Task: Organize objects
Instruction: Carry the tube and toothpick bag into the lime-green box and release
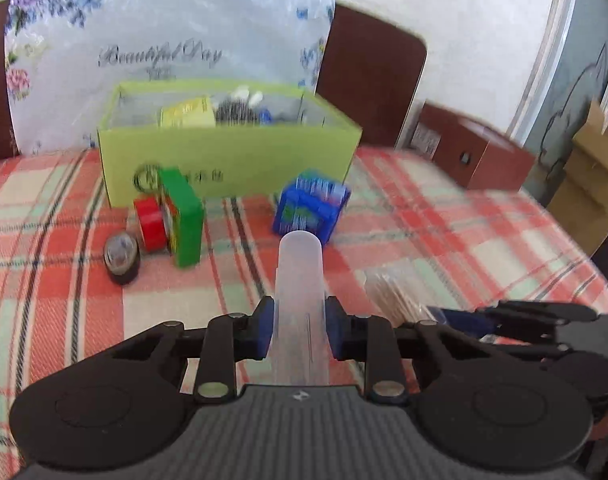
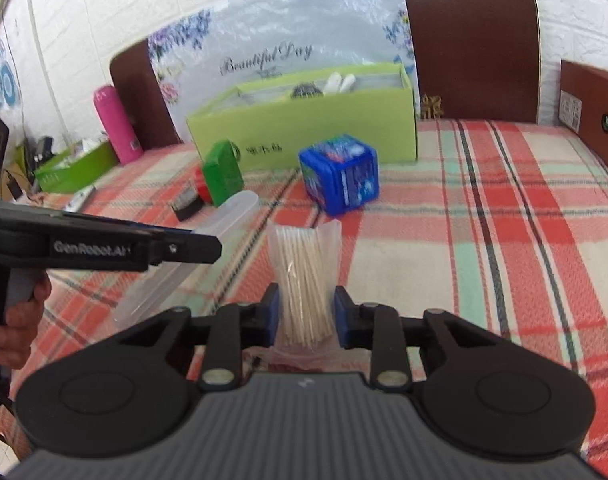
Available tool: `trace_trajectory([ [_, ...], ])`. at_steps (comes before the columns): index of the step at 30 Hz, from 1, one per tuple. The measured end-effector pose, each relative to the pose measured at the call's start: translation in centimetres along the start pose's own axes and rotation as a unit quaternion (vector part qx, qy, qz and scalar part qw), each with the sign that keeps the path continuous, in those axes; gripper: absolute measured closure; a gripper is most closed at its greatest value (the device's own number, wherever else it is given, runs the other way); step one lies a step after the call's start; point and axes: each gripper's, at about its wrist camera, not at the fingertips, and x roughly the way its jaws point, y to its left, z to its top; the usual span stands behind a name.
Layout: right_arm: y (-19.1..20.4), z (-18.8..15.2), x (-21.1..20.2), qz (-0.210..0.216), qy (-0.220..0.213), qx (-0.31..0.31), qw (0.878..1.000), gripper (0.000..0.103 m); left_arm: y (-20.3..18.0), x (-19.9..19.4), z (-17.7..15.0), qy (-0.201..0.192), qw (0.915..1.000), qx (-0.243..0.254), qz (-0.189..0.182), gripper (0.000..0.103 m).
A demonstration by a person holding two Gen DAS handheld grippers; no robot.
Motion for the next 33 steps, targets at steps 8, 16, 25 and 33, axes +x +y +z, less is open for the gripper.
trace_trajectory([
  [8,-0.9,6.3,-0.9,0.02,-0.074,-0.009,0.997,0.076,2.3,-2.4,9.3,-0.107,0.993,-0.05,0.005,0.075],
  [16,-3.0,11.5,2.3,0.0,-0.109,-0.012,0.994,0.076,5.3,4.4,16.5,-0.102,0.9876,-0.103,0.059,0.075],
  [25,-5.4,16.0,9.5,-0.033,-0.109,-0.004,0.994,0.076,8.0,10.4,18.1,-0.067,0.9885,-0.095,0.097,0.075],
  [33,-4.6,16.2,16.5,-0.07,-0.091,-0.068,0.991,0.036,9.9,12.5,17.7,-0.061,0.9879,-0.085,0.114,0.035],
])
